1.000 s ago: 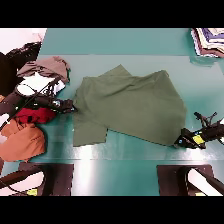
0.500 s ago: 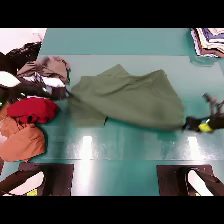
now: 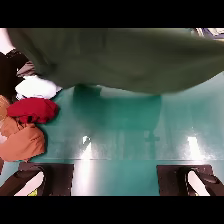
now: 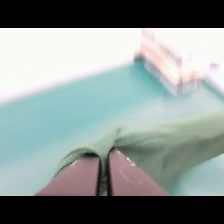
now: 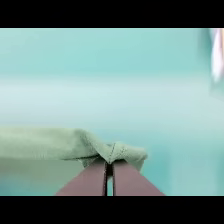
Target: Fold the shirts.
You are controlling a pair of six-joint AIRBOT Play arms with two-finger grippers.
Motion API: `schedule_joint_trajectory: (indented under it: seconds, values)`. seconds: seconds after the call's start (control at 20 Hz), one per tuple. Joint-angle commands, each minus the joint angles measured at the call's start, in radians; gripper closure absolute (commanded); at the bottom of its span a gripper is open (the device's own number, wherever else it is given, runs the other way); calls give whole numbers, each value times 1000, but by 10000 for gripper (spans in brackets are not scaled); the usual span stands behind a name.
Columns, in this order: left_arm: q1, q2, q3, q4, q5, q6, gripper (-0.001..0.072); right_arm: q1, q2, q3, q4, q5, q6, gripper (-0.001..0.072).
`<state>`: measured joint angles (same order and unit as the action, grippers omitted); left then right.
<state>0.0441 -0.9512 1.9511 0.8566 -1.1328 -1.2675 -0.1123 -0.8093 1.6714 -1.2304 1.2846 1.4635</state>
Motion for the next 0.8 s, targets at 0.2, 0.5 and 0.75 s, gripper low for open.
schedule_joint_trajectory:
  seconds: [0.2, 0.5, 0.75]
  values:
    - [0, 136, 214, -3, 142, -62, 679, 2, -69, 462, -4, 92, 1, 693]
    - [0, 142, 43, 0, 85, -106, 679, 2, 3, 248, -99, 69, 15, 694]
    - [0, 8, -343, -1, -55, -123, 678, 3, -184, 70, -98, 195, 16, 694]
